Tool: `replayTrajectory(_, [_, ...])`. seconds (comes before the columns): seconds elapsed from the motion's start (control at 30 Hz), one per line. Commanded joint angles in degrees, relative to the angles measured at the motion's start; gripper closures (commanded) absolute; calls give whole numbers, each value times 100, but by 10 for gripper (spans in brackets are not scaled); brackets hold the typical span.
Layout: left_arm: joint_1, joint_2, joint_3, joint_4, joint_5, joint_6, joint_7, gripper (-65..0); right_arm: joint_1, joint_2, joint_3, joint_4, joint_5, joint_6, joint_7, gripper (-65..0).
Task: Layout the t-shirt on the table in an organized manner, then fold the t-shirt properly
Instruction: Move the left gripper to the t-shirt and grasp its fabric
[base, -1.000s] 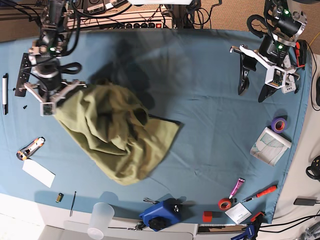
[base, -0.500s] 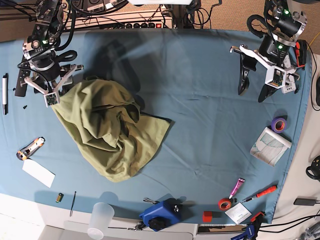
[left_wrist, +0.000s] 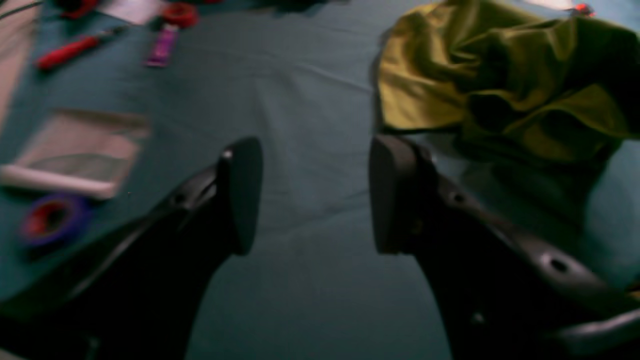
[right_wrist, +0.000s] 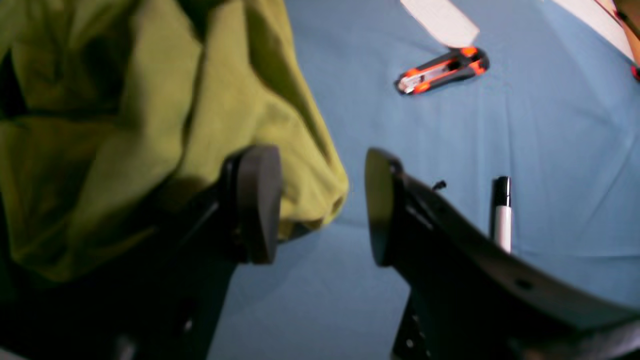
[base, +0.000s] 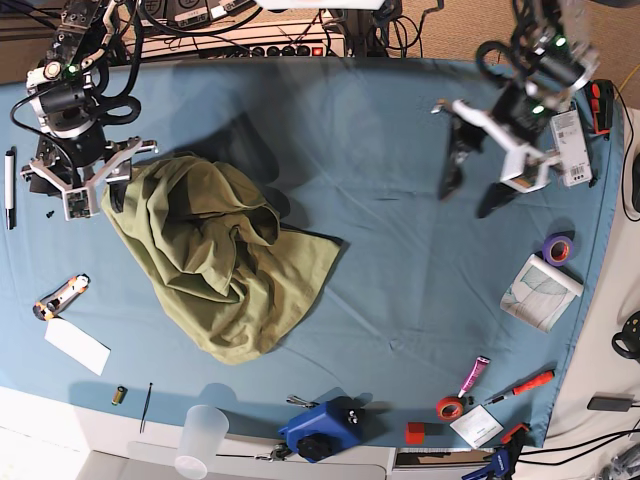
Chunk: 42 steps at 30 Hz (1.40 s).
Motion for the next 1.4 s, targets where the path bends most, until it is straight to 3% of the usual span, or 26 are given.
replayTrajectory(0.0, [-114,-31,181,-44,-79,48,-153,-344,31,63,28,92,28,-24,122,-275])
replayTrajectory(0.1, [-448,-26,885,-424,-76,221,-116,-344,31,63,28,92,4,-22,101,-275])
replayTrajectory(0.27, [-1154,2,1996,-1314,-42,1373,-120,-343,28,63,28,92,-107,-22,81,-275])
replayTrajectory(0.37, [-1628,55,2389,-1864,11,1685,-116,-344,26,63,28,92,-297,-28,81,-275])
replayTrajectory(0.57, [-2326,507,2719,-2632,-216,1716,-81,-344,-94,63,28,90,-374,-149,96,-275])
replayTrajectory(0.73, [-2815,857,2734,-3244,-232,1716,293,-344,-162,61,28,90,-516,-149,83,-275])
replayTrajectory(0.87, [-3141,979,2730,-3803,-225,1731,269,-344,-162,61,28,90,-592,-151,85,-275])
replayTrajectory(1.0, [-3495,1003,2730,-4520,-227,2061,264,-344,-160,63,28,90,-592,-149,85,-275])
replayTrajectory(1.37, [-3733,1215,2730,-4962,-612,1753,389,-327,-160,63,28,90,-592,-149,111,-275])
